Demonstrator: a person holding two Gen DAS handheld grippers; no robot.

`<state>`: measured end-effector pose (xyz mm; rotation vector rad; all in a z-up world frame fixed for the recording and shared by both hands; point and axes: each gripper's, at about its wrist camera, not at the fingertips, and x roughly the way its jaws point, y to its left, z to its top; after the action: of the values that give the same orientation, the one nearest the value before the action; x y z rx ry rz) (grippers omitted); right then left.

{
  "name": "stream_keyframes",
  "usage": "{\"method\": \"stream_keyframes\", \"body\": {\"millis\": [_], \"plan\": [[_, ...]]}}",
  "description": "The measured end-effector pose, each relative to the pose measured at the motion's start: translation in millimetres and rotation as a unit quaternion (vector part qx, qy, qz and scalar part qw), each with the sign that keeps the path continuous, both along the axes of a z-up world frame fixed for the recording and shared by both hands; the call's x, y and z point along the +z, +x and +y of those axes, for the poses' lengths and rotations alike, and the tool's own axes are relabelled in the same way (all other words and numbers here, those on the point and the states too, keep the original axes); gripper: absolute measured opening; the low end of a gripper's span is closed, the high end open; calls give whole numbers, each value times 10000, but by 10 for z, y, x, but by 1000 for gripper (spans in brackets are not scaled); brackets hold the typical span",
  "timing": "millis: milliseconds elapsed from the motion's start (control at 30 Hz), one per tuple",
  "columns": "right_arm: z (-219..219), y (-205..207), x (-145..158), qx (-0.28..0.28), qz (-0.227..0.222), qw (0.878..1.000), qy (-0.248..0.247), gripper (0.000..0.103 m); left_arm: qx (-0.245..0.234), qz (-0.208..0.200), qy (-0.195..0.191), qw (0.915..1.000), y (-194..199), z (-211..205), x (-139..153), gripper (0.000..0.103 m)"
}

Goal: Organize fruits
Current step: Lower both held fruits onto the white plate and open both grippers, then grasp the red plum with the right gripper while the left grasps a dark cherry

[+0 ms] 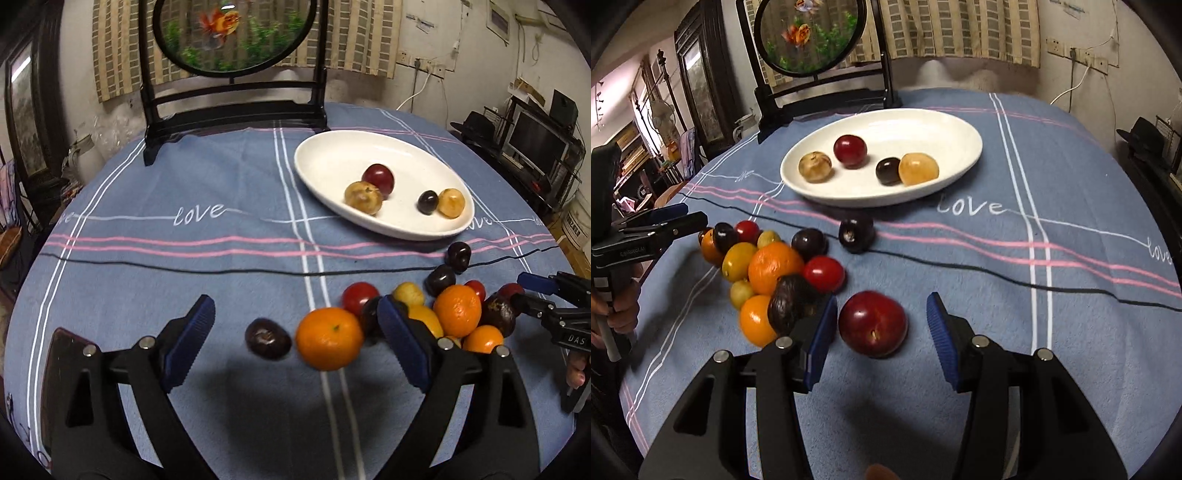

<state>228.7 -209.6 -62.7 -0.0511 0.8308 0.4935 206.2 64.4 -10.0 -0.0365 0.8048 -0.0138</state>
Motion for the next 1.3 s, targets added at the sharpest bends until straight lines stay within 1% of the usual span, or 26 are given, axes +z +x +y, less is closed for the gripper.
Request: {"method": "stream_keyframes", "body": {"millis": [67,200,333,433,600,733,800,833,900,967,1000,1067,1100,1133,1200,1300], "plan": [[15,-6,-10,34,15,10000,-6,50,-10,94,-51,9999,10,16,-40,91],[51,-19,-42,76,53,9999,-71,50,-27,76,42,10000,-24,-2,-56,91],[80,-35,-69,120,76,9998,-142,40,-20,55,54,10000,-40,10,-51,91],[85,-51,-68,125,56,9997,-179,39,11,91,79,9999,-37,26,-72,91],[-21,-38,-38,2,188,9996,200,39,-155,108,123,9997,-60,-20,-90,91],[-57,-24,-46,-115,179,9996,182,39,-415,38,387,9984,-105,-97,-93,90],[-61,-16,-53,-124,199,9996,183,39,-507,-45,359,9981,-137,-44,-61,88],[-64,-17,-53,-127,197,9996,183,39,-554,-53,262,9981,-149,1,-49,85],[-64,-19,-51,-129,193,9996,183,39,-645,-34,-52,9979,-174,133,-48,79],[-65,-20,-53,-134,194,9996,180,39,-581,24,-191,9981,-179,261,-86,68],[-65,-18,-59,-139,203,9996,171,39,-520,73,-196,9984,-163,305,-112,66],[-57,-17,-63,-138,210,9996,152,39,-421,262,-279,9984,-99,380,-193,54],[-57,-20,-61,-137,205,9996,144,39,-415,342,-328,9980,-71,397,-222,51],[-56,-24,-57,-136,198,9996,141,39,-423,408,-357,9976,-48,404,-249,46],[-53,-24,-58,-132,194,9996,127,39,-452,477,-395,9971,-1,396,-293,45],[-55,-25,-61,-132,195,9997,118,39,-460,444,-375,9972,29,378,-301,44]]}}
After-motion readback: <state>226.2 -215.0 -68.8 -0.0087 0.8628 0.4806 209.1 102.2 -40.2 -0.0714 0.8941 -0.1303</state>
